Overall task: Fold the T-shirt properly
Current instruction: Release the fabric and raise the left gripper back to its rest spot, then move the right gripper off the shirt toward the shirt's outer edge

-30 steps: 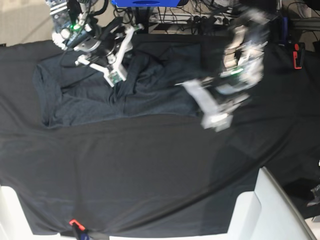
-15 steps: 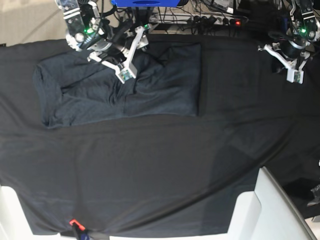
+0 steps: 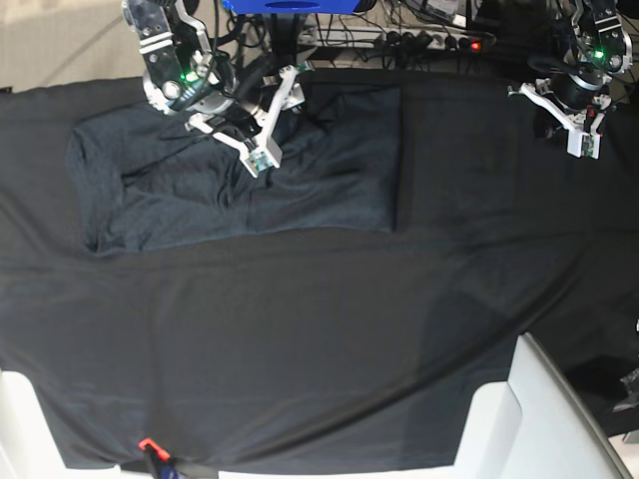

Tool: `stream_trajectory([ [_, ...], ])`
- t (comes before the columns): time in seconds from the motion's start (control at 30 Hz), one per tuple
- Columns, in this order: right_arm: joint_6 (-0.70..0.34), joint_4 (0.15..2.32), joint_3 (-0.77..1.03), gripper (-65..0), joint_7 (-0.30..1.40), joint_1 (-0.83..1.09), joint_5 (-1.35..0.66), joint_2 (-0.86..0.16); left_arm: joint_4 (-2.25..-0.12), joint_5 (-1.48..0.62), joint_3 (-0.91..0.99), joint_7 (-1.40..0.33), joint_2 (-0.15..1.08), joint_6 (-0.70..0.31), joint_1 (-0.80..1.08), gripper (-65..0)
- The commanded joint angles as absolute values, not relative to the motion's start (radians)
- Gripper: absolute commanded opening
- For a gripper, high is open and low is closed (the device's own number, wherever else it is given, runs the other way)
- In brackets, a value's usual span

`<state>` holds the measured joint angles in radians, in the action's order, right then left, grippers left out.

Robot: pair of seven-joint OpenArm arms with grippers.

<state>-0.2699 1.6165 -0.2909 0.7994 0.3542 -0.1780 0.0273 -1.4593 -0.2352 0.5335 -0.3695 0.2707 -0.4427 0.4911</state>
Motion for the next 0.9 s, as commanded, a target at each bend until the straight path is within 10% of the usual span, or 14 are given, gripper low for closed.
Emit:
stream_trajectory([
  [0.0,-0.272,1.627,-0.291,-30.2,0.788,0.354,-0.186,0.031,-1.474,-0.243,0.544,-0.348,0.285,-0.440,0.495,-65.0],
  [0.2,-0.272,1.632,-0.289,-62.1,0.788,0.354,-0.186,0.031,-1.425,-0.242,0.544,-0.344,0.289,-0.440,0.486,-65.0],
  [0.87,-0.271,1.767,-0.148,-62.4,0.952,0.375,-0.183,0.024,-1.412,-0.242,0.539,-0.344,0.291,-0.440,0.466,-65.0],
])
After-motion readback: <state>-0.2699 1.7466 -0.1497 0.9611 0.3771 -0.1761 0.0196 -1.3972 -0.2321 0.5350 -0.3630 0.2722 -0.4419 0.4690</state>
